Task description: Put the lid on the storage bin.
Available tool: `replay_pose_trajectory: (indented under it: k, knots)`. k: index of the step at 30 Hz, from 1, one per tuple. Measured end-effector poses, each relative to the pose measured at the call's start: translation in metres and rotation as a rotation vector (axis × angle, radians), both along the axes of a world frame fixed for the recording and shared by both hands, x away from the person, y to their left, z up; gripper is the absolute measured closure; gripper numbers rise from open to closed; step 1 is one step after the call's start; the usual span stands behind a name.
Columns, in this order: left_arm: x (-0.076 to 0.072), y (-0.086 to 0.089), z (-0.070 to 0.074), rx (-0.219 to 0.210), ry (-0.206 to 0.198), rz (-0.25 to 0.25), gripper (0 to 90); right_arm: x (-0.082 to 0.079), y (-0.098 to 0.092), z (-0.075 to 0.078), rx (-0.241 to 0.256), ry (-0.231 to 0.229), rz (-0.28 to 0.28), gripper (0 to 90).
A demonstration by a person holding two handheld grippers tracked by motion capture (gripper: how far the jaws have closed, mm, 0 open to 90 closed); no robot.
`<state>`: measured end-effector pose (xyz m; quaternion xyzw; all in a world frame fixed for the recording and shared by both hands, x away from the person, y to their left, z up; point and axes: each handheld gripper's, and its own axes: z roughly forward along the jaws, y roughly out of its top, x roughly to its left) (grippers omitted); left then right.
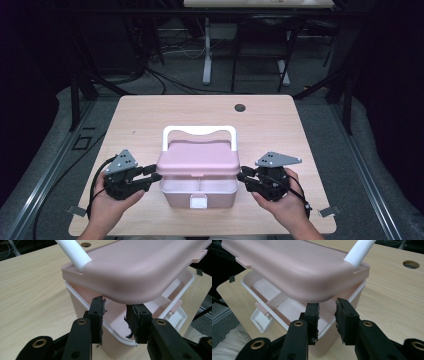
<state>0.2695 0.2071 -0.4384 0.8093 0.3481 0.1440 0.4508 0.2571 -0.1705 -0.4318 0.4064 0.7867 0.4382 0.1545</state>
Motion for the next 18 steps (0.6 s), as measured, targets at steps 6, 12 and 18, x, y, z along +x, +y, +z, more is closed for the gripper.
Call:
replay_pose_trajectory:
  k: [6,12,18]
  knots:
    - [-0.0041,0.0026,0.0007,0.004,-0.007,0.0,66.3,-0.0022,-0.004,-0.0002,0.013,0.01,-0.001,71.8]
    - [-0.0065,0.0053,-0.0009,0.004,0.002,-0.003,66.2,-0.0047,-0.0054,-0.0019,0.011,0.02,0.001,71.9]
    - [-0.009,0.0076,-0.0058,0.006,0.014,-0.003,66.2,-0.0056,-0.0076,-0.0061,0.014,0.035,-0.004,73.0]
